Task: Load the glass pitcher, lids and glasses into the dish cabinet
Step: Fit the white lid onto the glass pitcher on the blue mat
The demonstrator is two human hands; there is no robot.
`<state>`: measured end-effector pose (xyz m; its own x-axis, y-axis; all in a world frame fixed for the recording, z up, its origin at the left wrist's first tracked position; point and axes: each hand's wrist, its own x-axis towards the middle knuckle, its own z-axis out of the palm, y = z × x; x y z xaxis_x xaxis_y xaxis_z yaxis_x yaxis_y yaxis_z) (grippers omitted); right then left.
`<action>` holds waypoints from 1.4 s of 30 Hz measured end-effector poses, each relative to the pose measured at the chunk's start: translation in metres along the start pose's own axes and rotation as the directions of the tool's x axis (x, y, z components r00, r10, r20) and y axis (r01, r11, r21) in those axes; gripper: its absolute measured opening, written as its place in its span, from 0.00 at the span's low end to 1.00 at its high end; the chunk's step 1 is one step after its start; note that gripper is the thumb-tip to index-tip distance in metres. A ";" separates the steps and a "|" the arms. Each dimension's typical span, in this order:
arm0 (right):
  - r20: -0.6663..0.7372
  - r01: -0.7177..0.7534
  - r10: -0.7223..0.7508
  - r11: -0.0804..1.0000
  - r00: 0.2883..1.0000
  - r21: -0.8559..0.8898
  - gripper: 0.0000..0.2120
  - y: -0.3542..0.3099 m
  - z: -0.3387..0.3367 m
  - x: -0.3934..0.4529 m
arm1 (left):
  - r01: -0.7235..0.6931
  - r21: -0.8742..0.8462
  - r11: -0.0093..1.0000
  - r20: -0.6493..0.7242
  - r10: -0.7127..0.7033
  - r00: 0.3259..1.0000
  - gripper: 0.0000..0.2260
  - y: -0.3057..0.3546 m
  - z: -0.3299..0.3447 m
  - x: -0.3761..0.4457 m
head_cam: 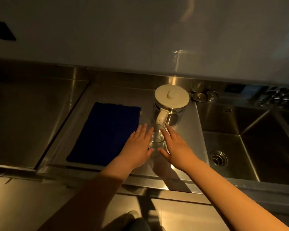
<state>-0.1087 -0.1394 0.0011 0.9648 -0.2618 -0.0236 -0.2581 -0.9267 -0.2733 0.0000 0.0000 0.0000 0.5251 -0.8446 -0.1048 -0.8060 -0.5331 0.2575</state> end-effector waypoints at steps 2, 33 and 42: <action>-0.017 -0.013 0.013 1.000 1.000 0.021 0.37 0.002 0.003 0.004 | -0.001 -0.017 1.000 0.029 0.002 1.000 0.33 -0.005 0.000 0.007; -0.162 0.022 0.001 0.990 0.987 0.138 0.38 -0.008 0.014 0.030 | -0.259 -0.227 0.939 0.015 0.270 0.963 0.38 -0.022 -0.012 0.051; -0.216 0.058 -0.021 0.984 0.976 0.168 0.37 0.010 -0.026 0.008 | -0.333 -0.178 0.926 -0.050 0.329 0.943 0.40 0.011 -0.043 0.053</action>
<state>-0.1051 -0.1578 0.0235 0.9365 -0.2945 0.1902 -0.1897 -0.8820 -0.4314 0.0305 -0.0483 0.0388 0.2435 -0.9693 0.0343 -0.8725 -0.2034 0.4443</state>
